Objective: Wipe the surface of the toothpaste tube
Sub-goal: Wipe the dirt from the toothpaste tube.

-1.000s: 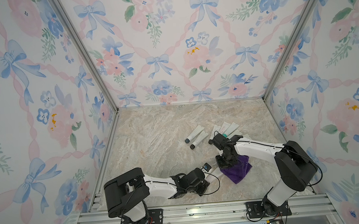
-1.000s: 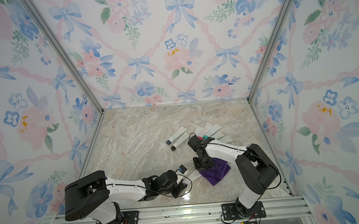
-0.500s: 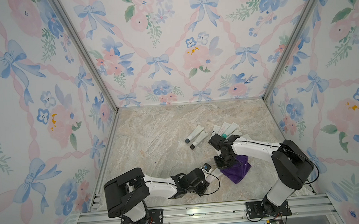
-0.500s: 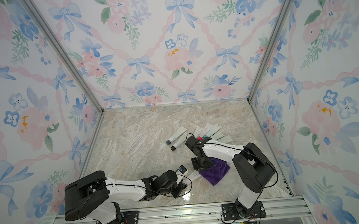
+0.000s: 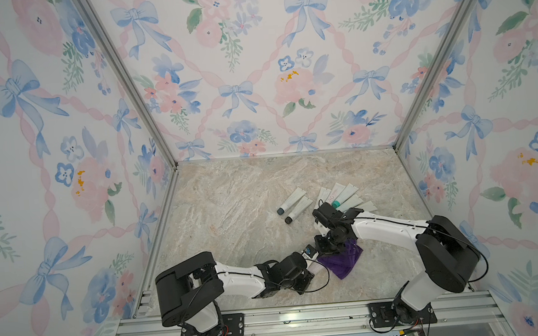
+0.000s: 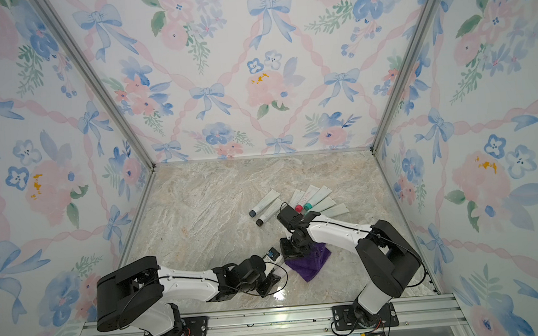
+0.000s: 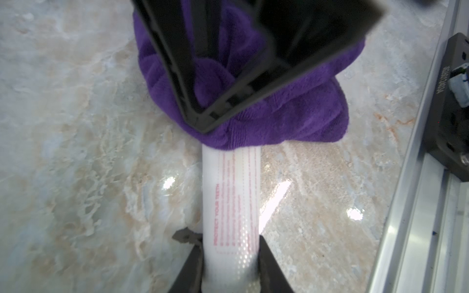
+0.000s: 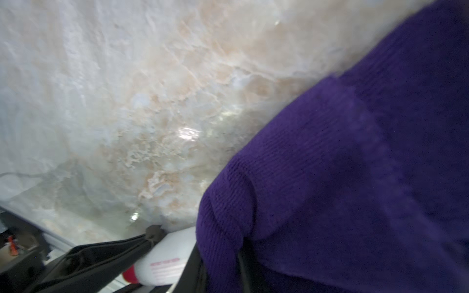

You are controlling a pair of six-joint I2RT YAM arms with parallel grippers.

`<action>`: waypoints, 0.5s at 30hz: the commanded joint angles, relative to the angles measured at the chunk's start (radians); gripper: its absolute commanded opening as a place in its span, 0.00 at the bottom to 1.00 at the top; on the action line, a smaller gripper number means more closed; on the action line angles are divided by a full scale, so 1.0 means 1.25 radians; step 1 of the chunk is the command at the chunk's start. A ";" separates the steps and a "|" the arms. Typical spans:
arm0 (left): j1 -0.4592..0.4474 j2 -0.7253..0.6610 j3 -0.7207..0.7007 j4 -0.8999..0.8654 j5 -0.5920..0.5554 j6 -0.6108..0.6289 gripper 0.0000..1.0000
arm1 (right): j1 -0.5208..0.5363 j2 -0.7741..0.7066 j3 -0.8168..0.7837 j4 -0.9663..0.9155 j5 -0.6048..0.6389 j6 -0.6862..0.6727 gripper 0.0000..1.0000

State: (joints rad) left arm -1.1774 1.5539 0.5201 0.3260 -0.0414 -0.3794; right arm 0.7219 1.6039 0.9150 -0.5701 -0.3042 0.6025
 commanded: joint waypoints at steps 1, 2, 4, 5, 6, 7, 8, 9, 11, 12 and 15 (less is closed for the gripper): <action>0.002 0.011 -0.006 -0.028 -0.015 0.008 0.31 | 0.032 0.015 -0.072 0.148 -0.249 0.090 0.20; 0.001 0.012 -0.006 -0.028 -0.015 0.008 0.31 | 0.031 0.010 -0.086 0.166 -0.266 0.103 0.20; 0.002 0.011 -0.007 -0.028 -0.015 0.008 0.31 | 0.030 0.000 -0.104 0.181 -0.281 0.111 0.20; 0.001 0.012 -0.007 -0.029 -0.015 0.007 0.31 | 0.029 -0.004 -0.103 0.161 -0.266 0.098 0.20; 0.001 0.012 -0.006 -0.028 -0.015 0.008 0.31 | 0.028 -0.006 -0.098 0.121 -0.238 0.077 0.20; 0.001 0.011 -0.006 -0.029 -0.015 0.008 0.31 | 0.026 -0.008 -0.092 0.081 -0.203 0.056 0.20; 0.001 0.011 -0.006 -0.028 -0.014 0.007 0.31 | 0.022 -0.009 -0.089 0.045 -0.174 0.040 0.20; 0.001 0.012 -0.007 -0.028 -0.014 0.008 0.31 | 0.020 -0.010 -0.086 0.012 -0.147 0.028 0.20; 0.001 0.011 -0.006 -0.029 -0.015 0.008 0.31 | 0.020 -0.018 -0.071 -0.071 -0.051 -0.013 0.20; 0.001 0.010 -0.007 -0.028 -0.015 0.008 0.31 | 0.018 -0.025 -0.065 -0.101 -0.004 -0.021 0.20; 0.001 0.011 -0.006 -0.028 -0.016 0.009 0.31 | 0.005 -0.048 -0.054 -0.184 0.129 -0.040 0.20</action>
State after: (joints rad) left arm -1.1793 1.5444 0.5133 0.3210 -0.0280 -0.3771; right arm 0.7216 1.5551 0.8593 -0.5377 -0.3229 0.6044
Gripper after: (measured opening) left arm 0.309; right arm 0.198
